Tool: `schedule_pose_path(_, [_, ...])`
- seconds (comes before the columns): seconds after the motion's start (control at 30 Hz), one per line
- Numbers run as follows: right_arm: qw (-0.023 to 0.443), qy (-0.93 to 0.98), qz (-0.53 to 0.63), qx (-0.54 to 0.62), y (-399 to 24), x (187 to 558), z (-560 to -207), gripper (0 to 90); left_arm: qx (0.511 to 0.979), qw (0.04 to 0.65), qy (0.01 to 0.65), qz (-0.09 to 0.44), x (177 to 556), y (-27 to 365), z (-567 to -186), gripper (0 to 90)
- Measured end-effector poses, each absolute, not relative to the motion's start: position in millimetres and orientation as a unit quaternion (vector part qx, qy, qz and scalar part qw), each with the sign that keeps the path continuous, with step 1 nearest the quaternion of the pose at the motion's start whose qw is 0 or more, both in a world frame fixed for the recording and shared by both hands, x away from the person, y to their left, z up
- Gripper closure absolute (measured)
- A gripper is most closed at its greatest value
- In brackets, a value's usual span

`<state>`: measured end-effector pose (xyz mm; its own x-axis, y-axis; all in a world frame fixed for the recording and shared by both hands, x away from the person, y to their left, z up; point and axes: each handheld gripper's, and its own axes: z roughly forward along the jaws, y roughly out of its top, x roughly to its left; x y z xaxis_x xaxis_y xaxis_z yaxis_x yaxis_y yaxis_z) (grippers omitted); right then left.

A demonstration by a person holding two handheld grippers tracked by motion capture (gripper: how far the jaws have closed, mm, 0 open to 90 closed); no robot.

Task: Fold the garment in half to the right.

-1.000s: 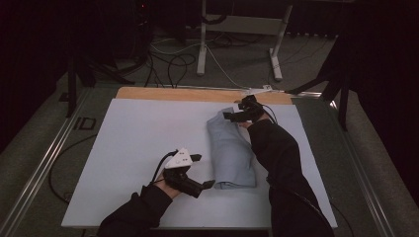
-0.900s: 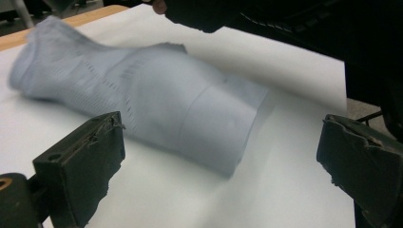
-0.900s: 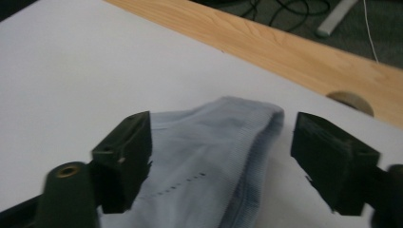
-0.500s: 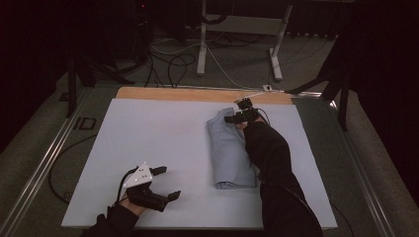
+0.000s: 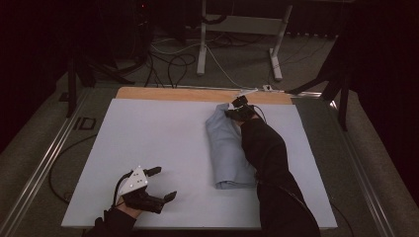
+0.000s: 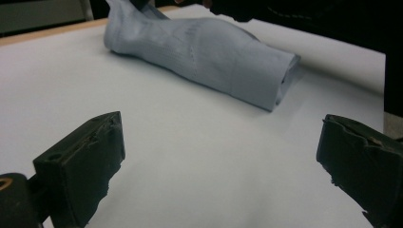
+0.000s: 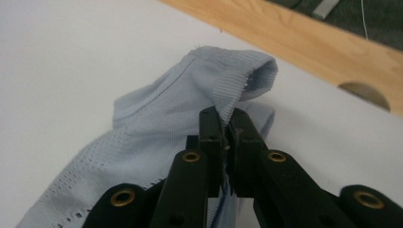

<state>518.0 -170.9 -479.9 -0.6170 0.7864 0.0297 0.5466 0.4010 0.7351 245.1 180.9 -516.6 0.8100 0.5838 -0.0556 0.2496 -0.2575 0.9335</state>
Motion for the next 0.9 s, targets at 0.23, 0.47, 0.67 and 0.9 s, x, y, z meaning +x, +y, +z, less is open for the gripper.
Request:
schedule_pose_path(0.23, [0.162,0.823,0.336,0.429,-173.8,525.0,-498.2,86.1,0.775,0.548,0.273,0.159,246.7,185.1,-515.5,2.8])
schedule_pose_path(0.47, [0.15,0.818,0.343,0.438,-175.9,529.4,-506.5,85.9,0.773,0.551,0.273,0.155,247.0,185.1,-516.2,2.8])
schedule_pose_path(0.67, [0.152,0.822,0.325,0.441,-176.8,530.1,-513.9,84.2,0.774,0.549,0.274,0.156,247.2,184.6,-516.8,2.8])
schedule_pose_path(0.9, [0.163,0.824,0.314,0.443,-175.3,530.3,-517.3,81.9,0.772,0.549,0.278,0.159,247.1,185.9,-517.2,2.8])
